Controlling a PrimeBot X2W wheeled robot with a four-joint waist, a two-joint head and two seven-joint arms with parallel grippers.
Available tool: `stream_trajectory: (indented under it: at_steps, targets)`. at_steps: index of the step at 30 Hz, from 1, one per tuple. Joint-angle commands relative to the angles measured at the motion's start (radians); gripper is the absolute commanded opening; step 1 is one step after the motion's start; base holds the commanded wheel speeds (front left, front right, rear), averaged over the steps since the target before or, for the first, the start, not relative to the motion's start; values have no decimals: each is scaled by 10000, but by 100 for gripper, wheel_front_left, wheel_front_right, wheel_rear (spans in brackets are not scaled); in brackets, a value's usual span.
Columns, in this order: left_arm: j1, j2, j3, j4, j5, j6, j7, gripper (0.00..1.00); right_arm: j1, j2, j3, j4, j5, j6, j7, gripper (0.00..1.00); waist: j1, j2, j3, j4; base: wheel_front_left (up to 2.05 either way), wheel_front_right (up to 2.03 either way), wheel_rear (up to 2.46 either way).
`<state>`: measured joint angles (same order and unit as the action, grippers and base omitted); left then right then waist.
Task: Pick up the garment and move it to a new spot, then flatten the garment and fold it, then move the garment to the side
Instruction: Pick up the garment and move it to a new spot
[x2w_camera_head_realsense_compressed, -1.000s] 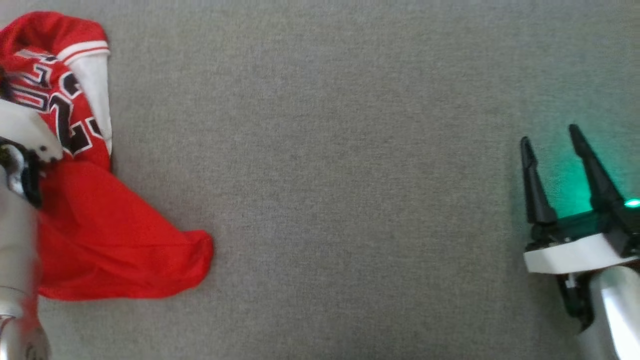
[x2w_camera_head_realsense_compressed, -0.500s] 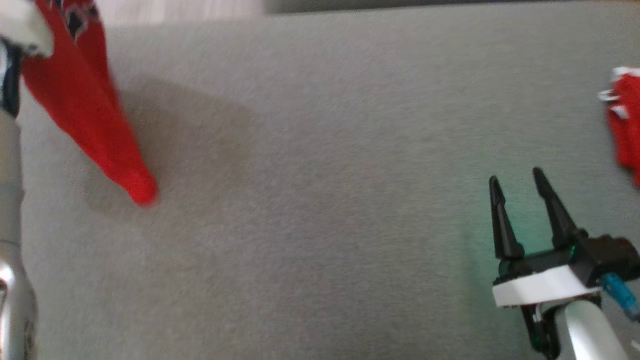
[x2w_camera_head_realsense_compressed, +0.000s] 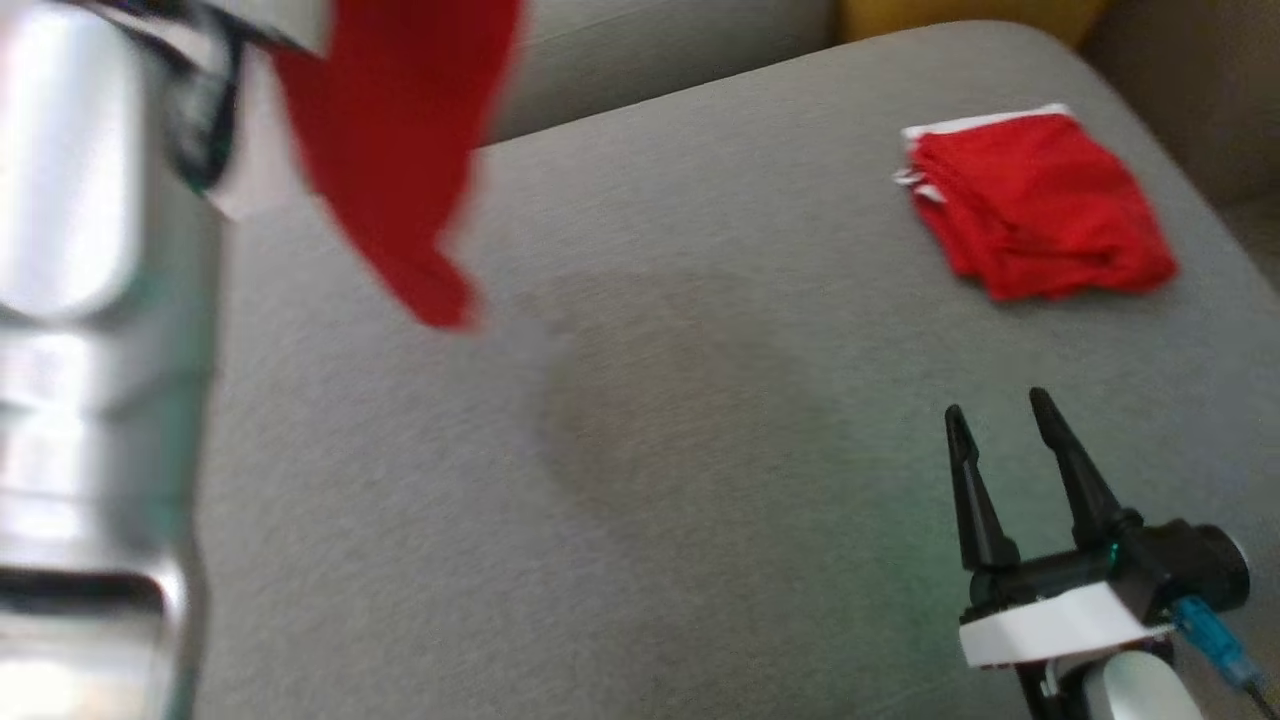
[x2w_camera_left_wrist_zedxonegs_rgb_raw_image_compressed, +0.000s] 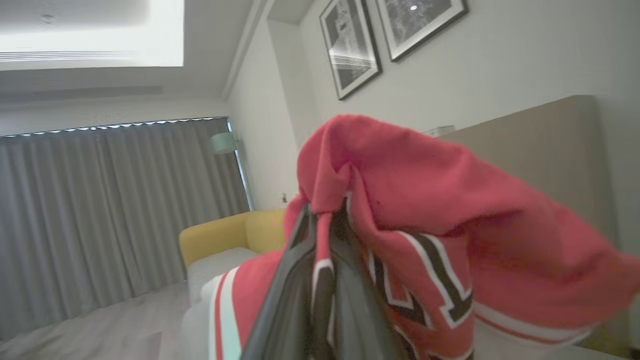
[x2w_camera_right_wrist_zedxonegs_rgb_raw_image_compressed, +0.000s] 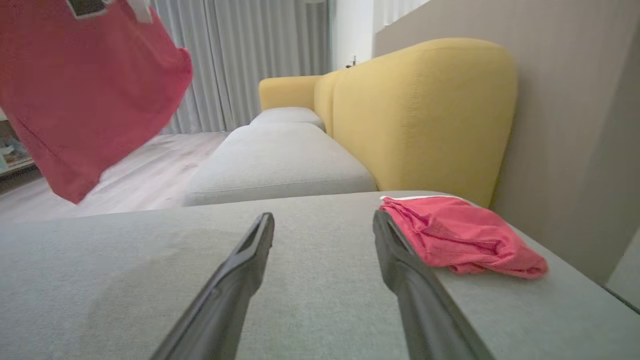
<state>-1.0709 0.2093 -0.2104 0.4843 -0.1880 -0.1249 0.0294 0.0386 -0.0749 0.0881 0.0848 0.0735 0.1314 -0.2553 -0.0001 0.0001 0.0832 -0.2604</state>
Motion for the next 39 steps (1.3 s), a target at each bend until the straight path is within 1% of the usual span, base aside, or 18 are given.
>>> stream_trajectory:
  at_steps: [1,4,6,8,9,10,12,15,16,17,18,19,23,26,30,34,39]
  targets:
    - [374,145,-197,-609,-67,-49,65,0,-124,32,308,-376,64,-7,-65,100,1,-1,-338,-656,0,0,0]
    - [1597,-200,-918,-1144,13,-51,-134,0,-36,78,319,-405,91,-7,-65,100,1,-1,-251,-774,0,0,0]
    - [2663,-393,-1528,-1440,254,-39,-404,0,-11,115,287,-423,117,-7,-65,100,1,-1,-148,-769,0,0,0]
    - [3897,-566,-2072,-1489,492,119,-780,0,-11,145,339,-387,139,-7,-65,100,1,-1,-60,-767,0,0,0]
    - [3897,-566,-2072,-1489,492,119,-780,0,-11,145,339,-387,139,-7,-65,100,1,-1,-60,-767,0,0,0]
    - [4534,-654,-2292,-1387,554,220,-1009,0,-21,158,352,-371,145,-7,-65,100,1,-1,-8,-754,0,0,0]
    - [5660,-624,-2899,-1013,927,313,-1626,0,-50,182,366,-334,170,-7,-65,100,1,-1,56,-730,0,0,0]
    - [6967,-674,-3100,-114,1064,882,-2456,0,-110,209,489,-234,207,-7,-65,100,1,-1,74,-712,0,0,0]
    - [7220,-658,-3107,109,1165,1138,-2637,10,-128,215,532,-190,206,-7,-65,100,1,-1,62,-699,0,0,0]
    - [7453,-680,-3077,268,1223,1413,-2767,47,-126,220,530,-145,214,-7,-65,100,1,-1,24,-645,0,0,0]
    - [7663,-729,-3013,313,1228,1661,-2848,100,-104,224,513,-95,228,-7,-65,100,1,-1,-27,-577,0,0,0]
    - [7892,-797,-2907,279,1164,1885,-2887,100,-65,227,483,-39,233,-7,-65,100,1,-1,-103,-492,0,0,0]
    - [9064,-998,-2268,-1113,851,2625,-2906,100,221,235,314,174,198,-7,-65,100,1,-1,-568,-36,0,0,0]
    - [10137,-1139,-1652,-2185,539,2965,-2909,100,510,239,192,306,196,-7,-65,100,1,-1,-951,368,0,0,0]
    - [11069,-1299,-924,-3535,424,3051,-2910,100,793,242,16,340,156,-7,-65,100,1,-1,-1273,949,0,0,0]
    - [11813,-1462,-198,-4779,414,3119,-2910,100,1095,244,-247,285,122,-7,-65,100,1,-1,-1699,1363,0,0,0]
    - [12604,-1557,225,-5405,487,3086,-2911,100,1500,245,-365,179,166,-7,-65,100,1,-1,-2130,1689,0,0,0]
